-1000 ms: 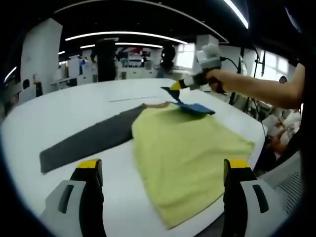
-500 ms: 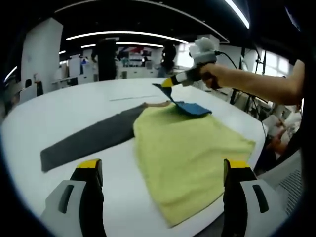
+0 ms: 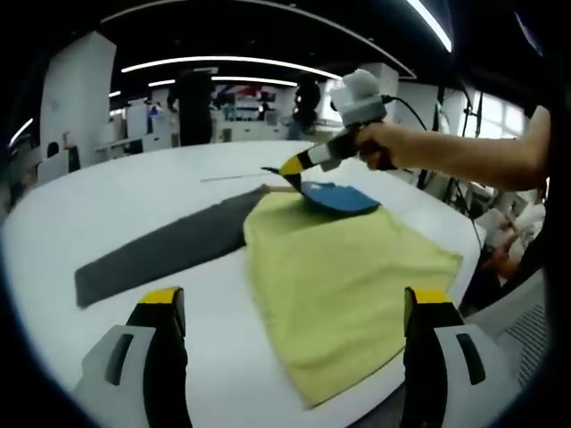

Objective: Fold the garment on the visible template until the final outline fits inside the template.

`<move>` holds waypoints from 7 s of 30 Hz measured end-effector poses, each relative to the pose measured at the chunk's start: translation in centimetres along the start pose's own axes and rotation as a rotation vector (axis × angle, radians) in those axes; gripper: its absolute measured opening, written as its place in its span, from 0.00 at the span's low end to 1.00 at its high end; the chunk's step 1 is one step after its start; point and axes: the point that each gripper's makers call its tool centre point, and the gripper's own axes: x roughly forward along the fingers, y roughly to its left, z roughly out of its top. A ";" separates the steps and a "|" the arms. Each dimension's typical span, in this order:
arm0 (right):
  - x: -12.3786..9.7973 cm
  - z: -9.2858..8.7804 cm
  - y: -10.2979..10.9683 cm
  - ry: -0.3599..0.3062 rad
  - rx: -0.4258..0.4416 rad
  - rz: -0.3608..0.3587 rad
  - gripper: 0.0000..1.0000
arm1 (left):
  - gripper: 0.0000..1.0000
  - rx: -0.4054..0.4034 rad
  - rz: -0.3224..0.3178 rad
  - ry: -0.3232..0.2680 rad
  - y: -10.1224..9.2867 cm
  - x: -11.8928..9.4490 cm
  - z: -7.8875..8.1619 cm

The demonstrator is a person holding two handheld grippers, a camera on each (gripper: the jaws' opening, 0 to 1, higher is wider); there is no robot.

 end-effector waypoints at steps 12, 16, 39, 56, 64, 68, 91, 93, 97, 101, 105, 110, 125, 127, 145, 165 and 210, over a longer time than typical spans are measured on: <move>3.3 -3.5 1.7 0.069 0.043 0.034 0.00 | 0.99 0.002 0.012 0.002 0.1 -0.4 -0.1; 3.8 -4.4 2.0 0.092 0.077 0.055 0.00 | 0.99 0.004 0.014 0.002 0.1 -0.4 0.0; -2.7 -3.9 -3.1 0.039 0.109 0.009 0.68 | 0.99 0.037 0.018 -0.019 0.4 -0.4 1.0; -10.3 -8.7 -10.2 0.069 0.161 -0.132 0.75 | 0.99 0.049 0.025 -0.014 0.9 -0.7 0.9; -12.8 -11.4 -12.8 0.093 0.203 -0.196 0.63 | 0.99 0.058 0.025 -0.014 0.6 -0.7 1.2; -13.7 -12.5 -13.6 0.104 0.213 -0.216 0.58 | 0.99 0.070 0.025 -0.015 0.5 -0.7 1.3; -14.4 -16.3 -15.5 0.149 0.243 -0.284 0.16 | 0.99 0.073 0.036 -0.007 0.4 -0.7 1.2; -14.0 -16.5 -15.6 0.146 0.267 -0.288 0.15 | 0.99 0.073 0.036 -0.004 0.4 -0.7 1.1; -13.5 -16.7 -15.5 0.142 0.288 -0.297 0.12 | 0.99 0.079 0.036 -0.004 0.4 -0.7 1.2; -13.3 -16.9 -15.4 0.155 0.256 -0.314 0.08 | 0.99 0.081 0.041 -0.003 0.4 -0.8 1.2; -13.3 -16.9 -15.3 0.164 0.237 -0.327 0.04 | 0.99 0.084 0.047 0.001 0.5 -0.8 1.0; -13.4 -17.0 -15.5 0.172 0.225 -0.335 0.02 | 0.99 0.086 0.051 0.005 0.6 -0.9 0.9; -14.7 -17.7 -16.6 0.190 0.240 -0.343 0.03 | 0.99 0.081 0.059 0.022 1.1 -1.0 0.5; -14.8 -17.8 -16.7 0.191 0.245 -0.344 0.03 | 0.99 0.078 0.061 0.025 1.2 -1.0 0.4; -16.2 -17.9 -16.2 0.193 0.263 -0.343 0.05 | 0.99 0.079 0.078 0.039 1.9 -1.2 0.3; -18.1 -12.1 -12.8 -0.035 0.186 -0.152 0.72 | 0.99 0.046 0.132 0.007 5.5 -2.1 1.8; -22.8 -9.0 -6.5 -0.152 0.100 -0.052 0.95 | 0.75 -0.263 0.526 0.006 24.5 -1.7 -2.1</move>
